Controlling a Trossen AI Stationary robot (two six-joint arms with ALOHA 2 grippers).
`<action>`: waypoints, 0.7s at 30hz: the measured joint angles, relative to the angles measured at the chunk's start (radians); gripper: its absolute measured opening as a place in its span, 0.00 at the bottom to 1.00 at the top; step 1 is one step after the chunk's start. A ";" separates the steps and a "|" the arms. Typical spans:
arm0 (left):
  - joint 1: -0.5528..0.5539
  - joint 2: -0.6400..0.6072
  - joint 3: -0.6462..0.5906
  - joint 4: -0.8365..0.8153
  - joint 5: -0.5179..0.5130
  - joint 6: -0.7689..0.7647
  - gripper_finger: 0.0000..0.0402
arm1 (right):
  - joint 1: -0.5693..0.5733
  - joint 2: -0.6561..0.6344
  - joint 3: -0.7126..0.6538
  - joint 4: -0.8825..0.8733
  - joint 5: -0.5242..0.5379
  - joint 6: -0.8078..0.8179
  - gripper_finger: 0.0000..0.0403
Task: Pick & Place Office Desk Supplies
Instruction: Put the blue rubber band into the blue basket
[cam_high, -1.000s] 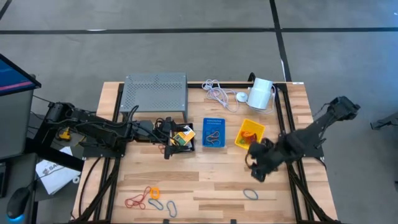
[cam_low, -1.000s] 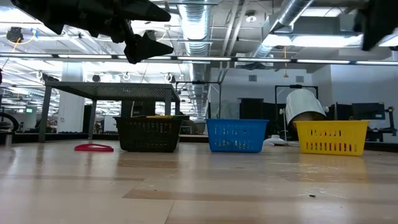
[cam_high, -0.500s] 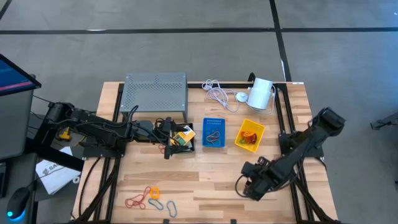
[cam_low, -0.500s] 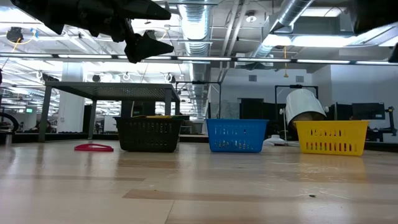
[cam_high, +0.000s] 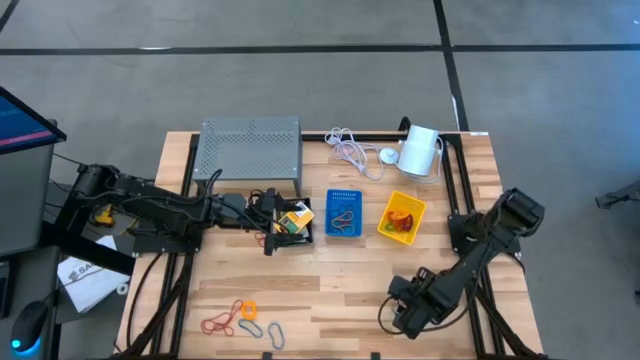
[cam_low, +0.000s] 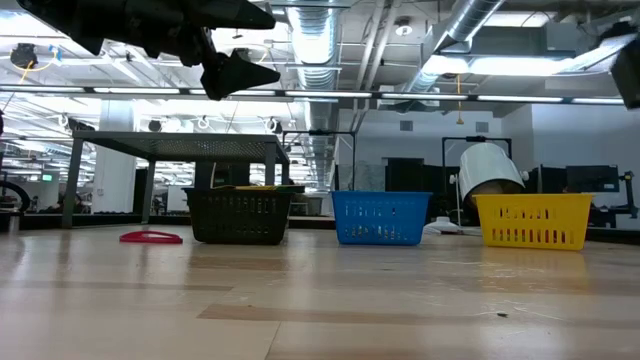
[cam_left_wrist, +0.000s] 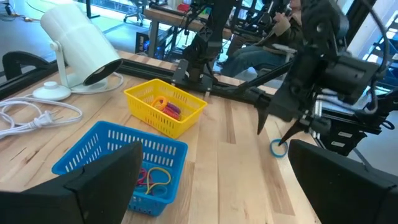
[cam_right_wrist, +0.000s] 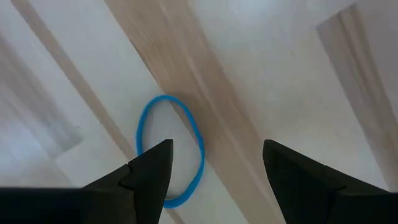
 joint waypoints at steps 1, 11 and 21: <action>0.000 0.000 0.000 0.003 0.000 0.000 0.99 | 0.003 0.012 0.000 0.001 -0.005 0.000 0.61; 0.000 0.000 0.000 0.009 0.000 0.002 0.99 | 0.008 0.071 0.004 0.013 -0.016 0.003 0.60; 0.000 0.000 0.000 0.009 0.000 0.005 0.99 | 0.006 0.067 0.003 0.026 -0.019 0.026 0.21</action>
